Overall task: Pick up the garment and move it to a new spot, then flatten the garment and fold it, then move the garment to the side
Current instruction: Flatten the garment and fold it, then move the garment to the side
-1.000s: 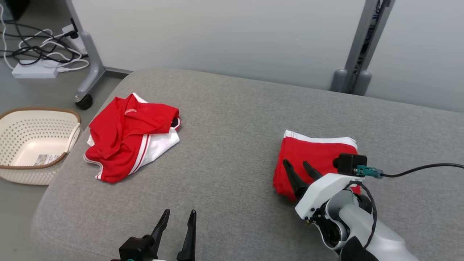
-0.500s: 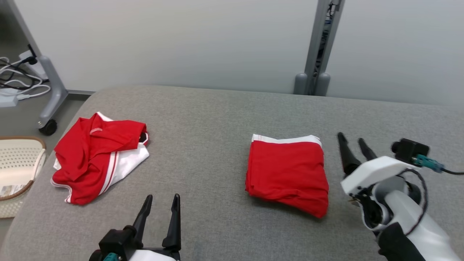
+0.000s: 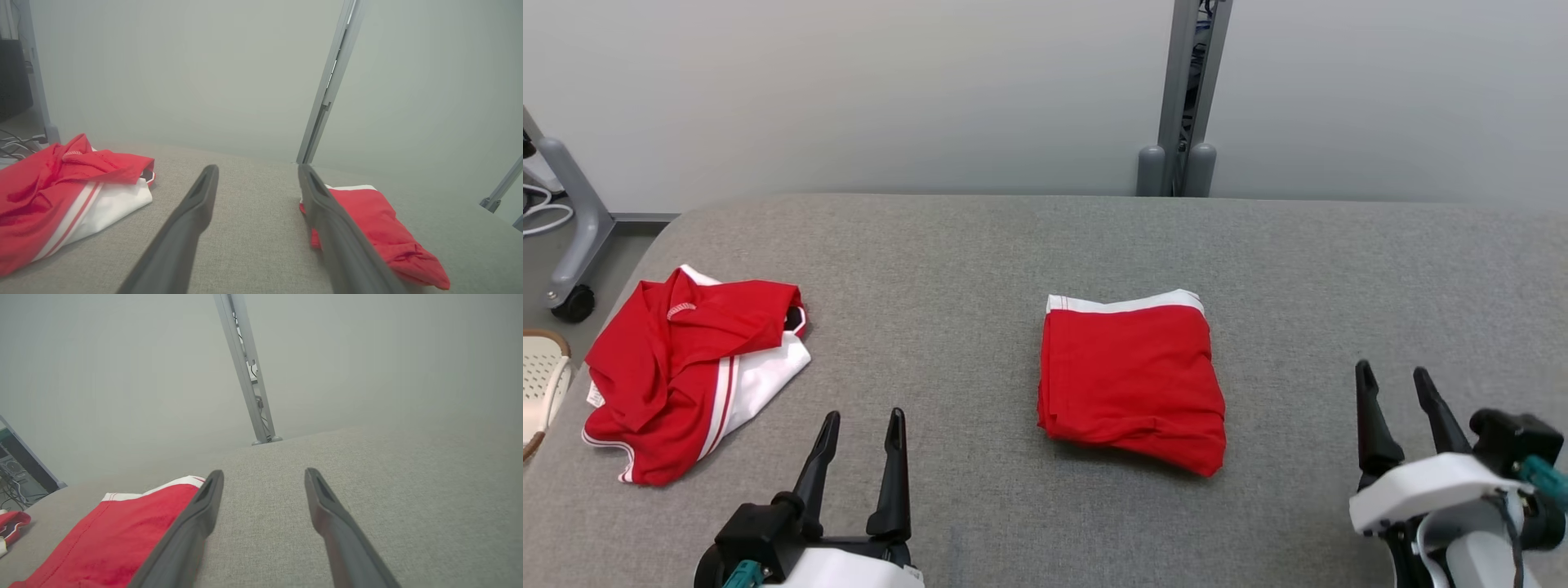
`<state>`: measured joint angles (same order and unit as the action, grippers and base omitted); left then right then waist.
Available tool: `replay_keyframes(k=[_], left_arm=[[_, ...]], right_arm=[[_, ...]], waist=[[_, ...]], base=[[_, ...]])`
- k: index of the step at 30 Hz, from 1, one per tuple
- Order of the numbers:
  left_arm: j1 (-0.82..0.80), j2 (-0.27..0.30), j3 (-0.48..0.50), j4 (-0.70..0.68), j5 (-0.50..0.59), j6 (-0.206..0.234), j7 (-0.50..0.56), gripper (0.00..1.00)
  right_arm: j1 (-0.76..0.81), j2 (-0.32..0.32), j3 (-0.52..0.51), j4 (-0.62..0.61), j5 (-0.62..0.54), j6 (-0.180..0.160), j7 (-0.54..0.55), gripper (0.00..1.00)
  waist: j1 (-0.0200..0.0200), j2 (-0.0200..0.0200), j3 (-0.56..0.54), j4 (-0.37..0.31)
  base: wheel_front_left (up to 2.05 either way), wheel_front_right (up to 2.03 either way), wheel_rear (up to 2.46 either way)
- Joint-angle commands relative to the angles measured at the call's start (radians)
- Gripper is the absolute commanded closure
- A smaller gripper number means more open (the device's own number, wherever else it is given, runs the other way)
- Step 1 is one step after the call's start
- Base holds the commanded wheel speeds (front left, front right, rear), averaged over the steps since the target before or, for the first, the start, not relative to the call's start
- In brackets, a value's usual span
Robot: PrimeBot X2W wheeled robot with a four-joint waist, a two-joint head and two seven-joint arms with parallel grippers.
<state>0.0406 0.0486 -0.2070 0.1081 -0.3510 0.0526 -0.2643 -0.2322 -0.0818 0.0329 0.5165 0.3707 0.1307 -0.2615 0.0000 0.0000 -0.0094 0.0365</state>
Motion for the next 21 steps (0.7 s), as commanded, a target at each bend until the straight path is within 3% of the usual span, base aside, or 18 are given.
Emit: replay_keyframes(k=[1,6,11,17,21], left_arm=[[-0.006,0.004,0.005,-0.004,0.007,-0.005,-0.001,0.00],[-0.005,0.004,0.007,-0.009,0.013,-0.007,-0.001,0.00],[0.003,0.004,0.004,0.006,0.010,-0.013,-0.001,0.00],[-0.005,0.004,-0.025,0.027,0.015,-0.021,-0.001,0.00],[-0.029,0.005,-0.054,0.041,0.020,-0.029,-0.001,0.00]], right_arm=[[0.013,-0.001,-0.008,-0.011,-0.010,0.000,-0.004,0.00],[0.086,0.021,-0.038,-0.065,-0.103,0.000,-0.004,0.00],[0.111,0.029,-0.037,-0.064,-0.105,0.000,-0.004,0.00],[0.045,0.029,0.042,0.012,0.000,0.000,0.052,0.00],[-0.040,0.011,0.096,0.065,0.142,0.000,0.132,0.00]], waist=[[0.0000,0.0000,0.001,-0.003],[0.0000,0.0000,0.004,-0.013],[0.0000,0.0000,0.006,-0.019],[0.0000,0.0000,0.018,-0.008],[0.0000,0.0000,0.049,0.024]], base=[[0.00,0.00,0.00],[0.00,0.00,0.00],[0.00,0.00,0.00],[0.00,0.00,0.00],[0.00,0.00,0.00]])
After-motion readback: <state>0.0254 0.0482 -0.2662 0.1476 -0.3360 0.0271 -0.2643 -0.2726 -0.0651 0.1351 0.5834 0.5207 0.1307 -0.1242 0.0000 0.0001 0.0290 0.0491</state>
